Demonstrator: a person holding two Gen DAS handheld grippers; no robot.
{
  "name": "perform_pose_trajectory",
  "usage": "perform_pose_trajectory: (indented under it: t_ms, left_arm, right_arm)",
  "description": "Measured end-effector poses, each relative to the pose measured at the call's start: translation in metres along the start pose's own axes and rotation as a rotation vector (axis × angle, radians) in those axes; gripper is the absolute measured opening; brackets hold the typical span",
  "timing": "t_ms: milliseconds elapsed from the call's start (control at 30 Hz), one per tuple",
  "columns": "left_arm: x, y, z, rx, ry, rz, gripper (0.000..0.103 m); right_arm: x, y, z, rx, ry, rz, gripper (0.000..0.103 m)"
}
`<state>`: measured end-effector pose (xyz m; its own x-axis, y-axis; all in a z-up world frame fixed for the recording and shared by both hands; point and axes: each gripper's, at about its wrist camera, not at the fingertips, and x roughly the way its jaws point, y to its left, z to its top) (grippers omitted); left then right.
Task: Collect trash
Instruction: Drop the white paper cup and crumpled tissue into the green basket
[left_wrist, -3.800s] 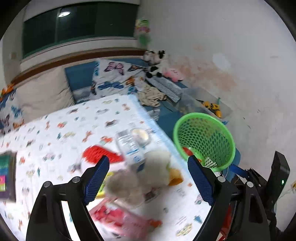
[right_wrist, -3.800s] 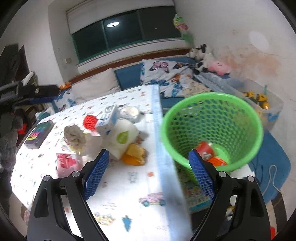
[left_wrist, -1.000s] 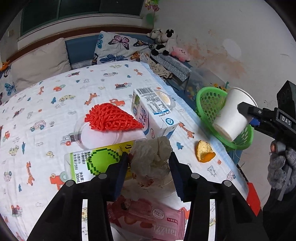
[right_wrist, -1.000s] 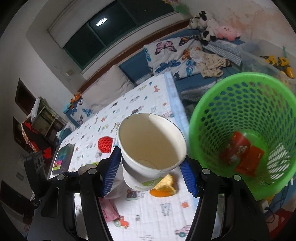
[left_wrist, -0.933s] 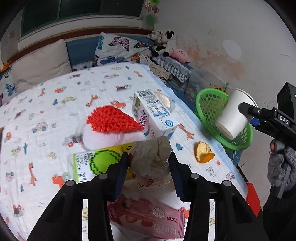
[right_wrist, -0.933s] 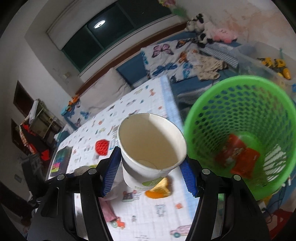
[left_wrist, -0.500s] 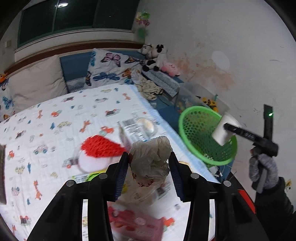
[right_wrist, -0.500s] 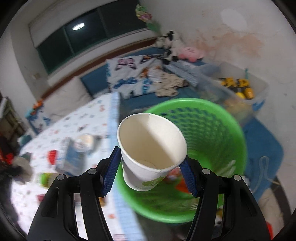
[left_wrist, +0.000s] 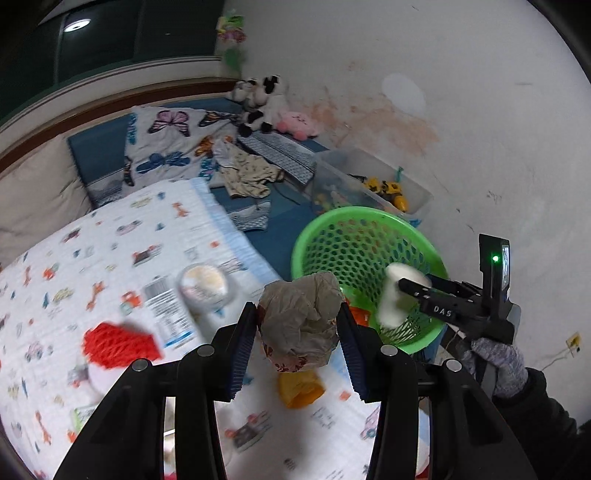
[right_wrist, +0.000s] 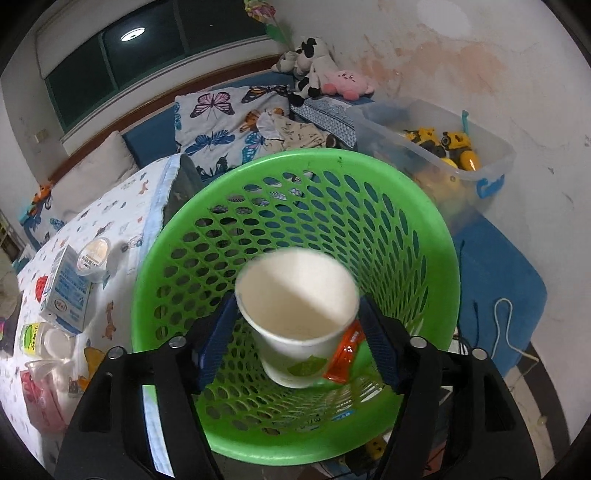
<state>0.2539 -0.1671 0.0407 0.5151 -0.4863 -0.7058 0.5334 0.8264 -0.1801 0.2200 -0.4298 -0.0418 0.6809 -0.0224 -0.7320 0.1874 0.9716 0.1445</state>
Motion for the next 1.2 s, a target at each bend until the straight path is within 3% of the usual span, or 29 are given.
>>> perform_pose_trajectory:
  t_ms: [300,700,967,1067,1200]
  left_arm:
    - [0.044,-0.046,0.018,0.039,0.045,-0.074,0.043]
    - [0.105,-0.105,0.029,0.092,0.142,-0.118,0.045]
    - [0.131,-0.128,0.037,0.048,0.176,-0.194,0.047]
    - [0.14,-0.136,0.039,0.033,0.185,-0.212,0.056]
    - [0.151,-0.139,0.043,-0.012,0.189,-0.266,0.06]
  right_arm:
    - [-0.027,-0.021,0.0,0.045,-0.053,0.034,0.074]
    - [-0.076,-0.054,-0.014,0.089,-0.127,0.043,0.077]
    - [-0.088,-0.07,-0.024,0.133,-0.145,0.031,0.077]
    - [-0.094,-0.076,-0.026,0.143,-0.154,0.022,0.077]
    - [-0.102,-0.082,-0.028,0.153,-0.163,0.013,0.077]
